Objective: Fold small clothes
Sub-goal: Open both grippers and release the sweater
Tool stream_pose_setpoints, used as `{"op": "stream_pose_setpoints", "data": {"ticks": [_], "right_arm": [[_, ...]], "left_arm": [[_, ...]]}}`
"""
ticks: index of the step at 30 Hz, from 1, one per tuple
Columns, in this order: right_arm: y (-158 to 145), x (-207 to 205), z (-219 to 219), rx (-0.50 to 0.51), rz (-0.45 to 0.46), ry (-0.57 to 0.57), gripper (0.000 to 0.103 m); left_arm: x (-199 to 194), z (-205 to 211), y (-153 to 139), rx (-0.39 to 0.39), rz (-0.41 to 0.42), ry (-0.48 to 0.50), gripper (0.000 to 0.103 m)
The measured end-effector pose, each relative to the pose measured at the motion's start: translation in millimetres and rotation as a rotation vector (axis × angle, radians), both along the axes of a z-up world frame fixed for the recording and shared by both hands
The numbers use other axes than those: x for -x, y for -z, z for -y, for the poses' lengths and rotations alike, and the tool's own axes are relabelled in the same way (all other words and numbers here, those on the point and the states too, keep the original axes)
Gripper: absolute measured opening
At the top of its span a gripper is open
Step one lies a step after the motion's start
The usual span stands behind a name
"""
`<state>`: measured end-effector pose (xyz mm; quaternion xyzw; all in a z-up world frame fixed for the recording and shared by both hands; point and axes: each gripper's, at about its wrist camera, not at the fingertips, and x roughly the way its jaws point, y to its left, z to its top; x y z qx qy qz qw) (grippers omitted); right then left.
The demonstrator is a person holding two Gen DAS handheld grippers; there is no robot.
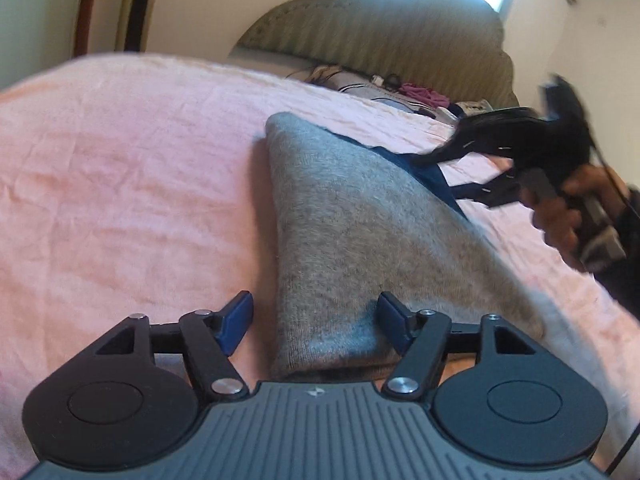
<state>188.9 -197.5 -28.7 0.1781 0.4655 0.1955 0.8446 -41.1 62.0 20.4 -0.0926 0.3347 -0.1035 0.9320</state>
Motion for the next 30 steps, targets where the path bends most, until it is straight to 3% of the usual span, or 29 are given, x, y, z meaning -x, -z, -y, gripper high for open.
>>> {"op": "stream_pose_setpoints", "data": {"ticks": [1, 4, 6, 8, 9, 10, 13, 15, 17, 19, 20, 21, 23, 27, 28, 30], "right_arm": [[0, 4, -8, 0.063, 0.057, -0.037, 0.028], [4, 4, -1, 0.122, 0.101, -0.052, 0.013], [12, 2, 17, 0.023, 0.085, -0.002, 0.011], [4, 15, 12, 0.062, 0.122, -0.020, 0.018], [-3, 22, 10, 0.091, 0.144, -0.010, 0.035], [-14, 32, 10, 0.109, 0.178, 0.026, 0.041], [-36, 43, 14, -0.050, 0.247, 0.035, 0.054], [-37, 34, 0, -0.106, 0.223, 0.010, 0.074], [-31, 23, -19, -0.063, 0.196, -0.006, 0.071], [-12, 7, -34, 0.024, 0.115, -0.008, 0.068], [-1, 3, -34, 0.043, 0.114, -0.023, 0.060], [4, 6, -30, 0.037, 0.163, -0.042, 0.057], [5, 6, -25, 0.017, 0.154, -0.040, 0.053], [-16, -5, -37, 0.090, 0.090, -0.052, 0.055], [-28, -4, -41, 0.077, 0.101, -0.031, 0.057], [-51, 4, -54, -0.027, 0.176, -0.107, 0.062]], "left_arm": [[2, 5, 1, -0.032, 0.008, 0.009, 0.073], [0, 11, 0, -0.055, 0.007, 0.022, 0.080], [-2, 9, -2, -0.049, -0.004, 0.024, 0.081], [-2, 3, -12, -0.018, -0.021, 0.019, 0.081], [0, -1, -20, 0.001, -0.001, 0.018, 0.081], [0, -7, -31, 0.018, 0.038, 0.010, 0.081], [-19, -4, -63, 0.052, 0.134, 0.013, 0.081], [-47, 14, -71, 0.029, 0.153, 0.046, 0.081], [-82, 36, -64, -0.033, 0.128, 0.094, 0.081], [-119, 52, -40, -0.084, -0.020, 0.122, 0.081], [-127, 53, -28, -0.096, -0.046, 0.098, 0.084], [-126, 58, -21, -0.140, -0.003, 0.096, 0.087], [-120, 66, -9, -0.217, 0.010, 0.124, 0.096], [-110, 64, -13, -0.195, 0.027, 0.081, 0.096], [-104, 63, -17, -0.186, 0.028, 0.068, 0.096], [-90, 61, -24, -0.181, 0.030, 0.048, 0.096]]}}
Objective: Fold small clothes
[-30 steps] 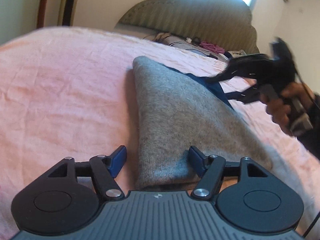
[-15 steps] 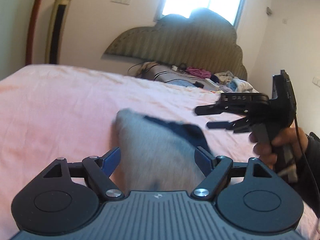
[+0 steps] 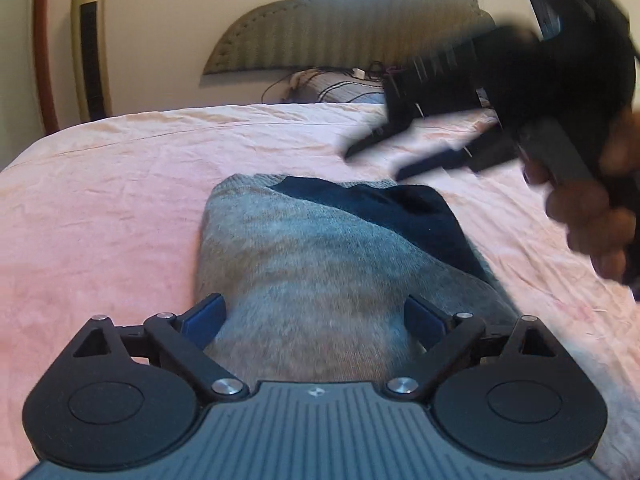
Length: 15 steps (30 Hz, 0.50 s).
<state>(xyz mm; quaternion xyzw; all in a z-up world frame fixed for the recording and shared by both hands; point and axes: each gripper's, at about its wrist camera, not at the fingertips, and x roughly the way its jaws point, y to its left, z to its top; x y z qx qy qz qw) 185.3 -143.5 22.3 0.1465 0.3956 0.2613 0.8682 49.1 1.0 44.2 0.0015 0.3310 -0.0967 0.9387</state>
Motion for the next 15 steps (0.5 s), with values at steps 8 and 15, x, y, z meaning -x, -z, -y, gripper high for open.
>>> {"op": "stream_pose_setpoints", "data": {"ticks": [8, 15], "right_arm": [[42, -28, -104, 0.105, -0.144, -0.297, 0.087], [21, 1, -60, 0.024, -0.087, -0.178, 0.090]], "left_arm": [[2, -9, 18, 0.075, -0.127, -0.029, 0.097], [12, -11, 18, 0.084, -0.121, -0.008, 0.097]]}}
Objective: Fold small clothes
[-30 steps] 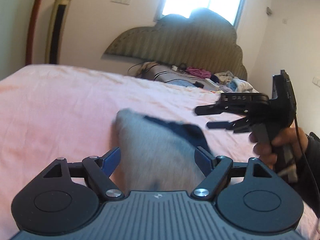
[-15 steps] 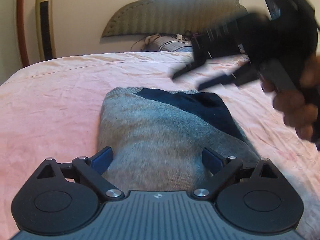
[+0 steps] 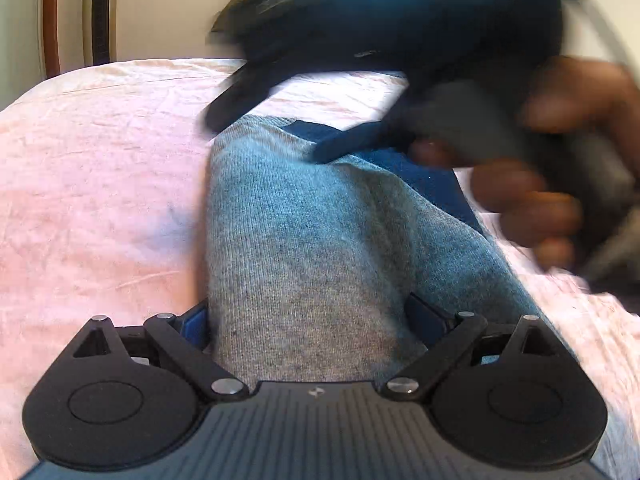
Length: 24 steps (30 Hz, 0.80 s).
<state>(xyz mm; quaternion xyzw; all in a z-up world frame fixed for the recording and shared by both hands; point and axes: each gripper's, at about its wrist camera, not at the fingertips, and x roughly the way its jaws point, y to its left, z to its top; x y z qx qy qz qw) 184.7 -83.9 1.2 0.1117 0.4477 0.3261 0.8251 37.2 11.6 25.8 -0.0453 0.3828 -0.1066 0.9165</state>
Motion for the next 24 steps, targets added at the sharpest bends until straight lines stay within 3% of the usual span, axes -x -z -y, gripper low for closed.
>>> {"op": "stream_pose_setpoints", "data": {"ticks": [3, 5, 9, 11, 12, 13, 15, 16, 17, 18, 19, 20, 21, 24], "right_arm": [[-6, 29, 69, -0.161, 0.006, 0.105, 0.101], [0, 48, 118, -0.230, -0.031, 0.186, 0.101], [24, 82, 184, -0.159, -0.069, 0.316, 0.101], [40, 94, 194, -0.127, -0.123, 0.312, 0.100], [48, 101, 192, -0.119, -0.140, 0.286, 0.100], [49, 110, 187, -0.117, -0.103, 0.263, 0.100], [52, 115, 170, -0.116, -0.109, 0.198, 0.099], [54, 115, 160, -0.128, -0.122, 0.167, 0.096], [54, 116, 151, -0.130, -0.122, 0.139, 0.085], [53, 116, 141, -0.104, -0.108, 0.111, 0.071], [51, 115, 133, -0.058, -0.087, 0.097, 0.060], [49, 114, 129, -0.019, -0.070, 0.092, 0.038], [51, 110, 129, -0.020, -0.100, 0.075, 0.024], [45, 115, 139, -0.037, -0.083, 0.043, 0.023]], "left_arm": [[2, -4, -2, 0.005, -0.011, 0.007, 0.097], [7, -7, -3, 0.014, -0.021, 0.011, 0.097], [13, -17, -5, 0.059, -0.049, 0.008, 0.097], [17, -30, -7, 0.182, -0.084, 0.006, 0.097], [19, -42, -7, 0.292, -0.116, 0.007, 0.097], [19, -51, -5, 0.397, -0.147, -0.004, 0.096], [18, -64, 1, 0.527, -0.183, -0.028, 0.096], [17, -67, 4, 0.553, -0.190, -0.038, 0.087], [14, -70, 8, 0.568, -0.215, -0.050, 0.062], [10, -72, 11, 0.577, -0.245, -0.067, 0.051], [6, -75, 14, 0.582, -0.272, -0.083, 0.032], [3, -77, 17, 0.587, -0.302, -0.088, 0.022], [6, -79, 19, 0.599, -0.315, -0.090, 0.020], [23, -77, 7, 0.580, -0.294, -0.063, 0.013]]}}
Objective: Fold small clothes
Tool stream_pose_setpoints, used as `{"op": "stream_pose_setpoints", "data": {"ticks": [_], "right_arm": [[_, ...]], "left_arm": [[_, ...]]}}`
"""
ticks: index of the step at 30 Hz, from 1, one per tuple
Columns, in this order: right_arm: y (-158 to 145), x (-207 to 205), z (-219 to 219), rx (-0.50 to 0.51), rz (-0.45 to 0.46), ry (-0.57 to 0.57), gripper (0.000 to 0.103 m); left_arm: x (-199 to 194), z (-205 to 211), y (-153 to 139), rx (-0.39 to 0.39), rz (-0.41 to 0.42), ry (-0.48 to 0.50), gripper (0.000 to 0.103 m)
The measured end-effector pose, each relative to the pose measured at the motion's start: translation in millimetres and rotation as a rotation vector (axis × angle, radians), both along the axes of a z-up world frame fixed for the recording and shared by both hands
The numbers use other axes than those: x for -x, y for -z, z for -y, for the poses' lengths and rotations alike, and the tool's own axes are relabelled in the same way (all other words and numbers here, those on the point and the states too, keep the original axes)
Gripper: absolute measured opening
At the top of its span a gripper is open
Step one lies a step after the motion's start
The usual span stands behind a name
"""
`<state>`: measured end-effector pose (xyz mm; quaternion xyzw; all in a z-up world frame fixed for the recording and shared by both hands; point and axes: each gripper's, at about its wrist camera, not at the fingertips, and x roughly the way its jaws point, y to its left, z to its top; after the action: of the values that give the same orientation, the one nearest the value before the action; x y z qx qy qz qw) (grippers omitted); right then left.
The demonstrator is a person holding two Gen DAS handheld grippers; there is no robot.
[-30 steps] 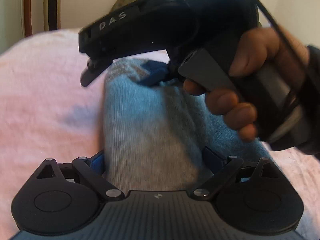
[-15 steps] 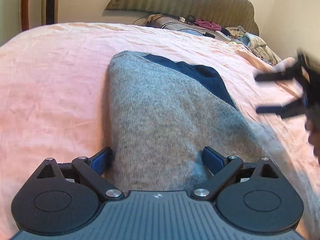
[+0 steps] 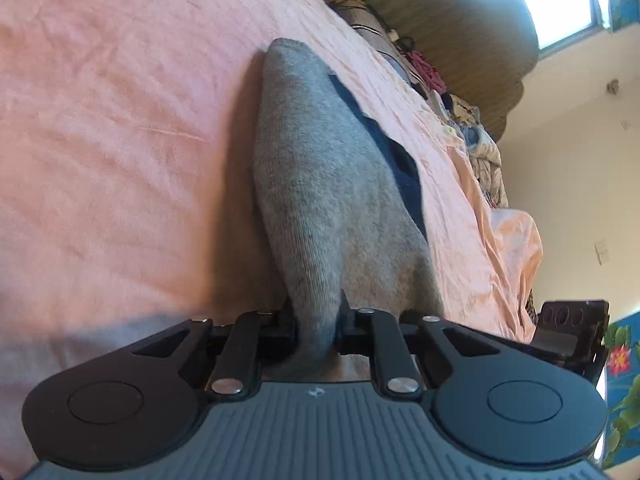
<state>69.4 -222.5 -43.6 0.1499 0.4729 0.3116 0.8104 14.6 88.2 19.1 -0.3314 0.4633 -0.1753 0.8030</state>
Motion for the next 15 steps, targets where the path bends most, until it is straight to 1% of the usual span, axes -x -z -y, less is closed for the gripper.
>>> {"op": "stream_pose_setpoints", "data": {"ticks": [3, 4, 7, 8, 9, 10, 11, 12, 13, 14, 15], "right_arm": [[-12, 20, 12, 0.010, 0.035, -0.046, 0.022], [-12, 25, 20, 0.003, 0.028, -0.056, 0.022], [1, 36, 34, -0.001, -0.017, -0.047, 0.022], [5, 36, 39, -0.019, -0.029, -0.024, 0.025], [8, 36, 44, -0.056, -0.045, 0.008, 0.032], [8, 34, 48, -0.087, -0.059, 0.028, 0.038], [5, 34, 53, -0.122, -0.075, 0.046, 0.054], [2, 38, 57, -0.168, -0.076, 0.052, 0.071], [0, 39, 59, -0.200, -0.079, 0.048, 0.075], [1, 39, 59, -0.229, -0.101, 0.037, 0.076], [3, 36, 58, -0.249, -0.128, 0.027, 0.076]], "left_arm": [[19, 4, -11, -0.020, 0.047, 0.063, 0.012], [26, 5, -9, -0.025, 0.041, 0.084, 0.012], [40, 8, 6, -0.072, 0.017, 0.096, 0.013], [43, 6, 9, -0.059, 0.024, 0.088, 0.015], [45, 2, 10, -0.038, 0.027, 0.077, 0.015], [46, -1, 9, -0.026, 0.020, 0.071, 0.024], [47, -3, 7, -0.015, 0.016, 0.071, 0.036], [49, -5, 5, 0.000, 0.020, 0.074, 0.044], [54, -8, 4, 0.020, 0.032, 0.082, 0.060], [54, -9, 4, 0.035, 0.032, 0.085, 0.068], [52, -9, 7, 0.055, 0.021, 0.086, 0.068]]}}
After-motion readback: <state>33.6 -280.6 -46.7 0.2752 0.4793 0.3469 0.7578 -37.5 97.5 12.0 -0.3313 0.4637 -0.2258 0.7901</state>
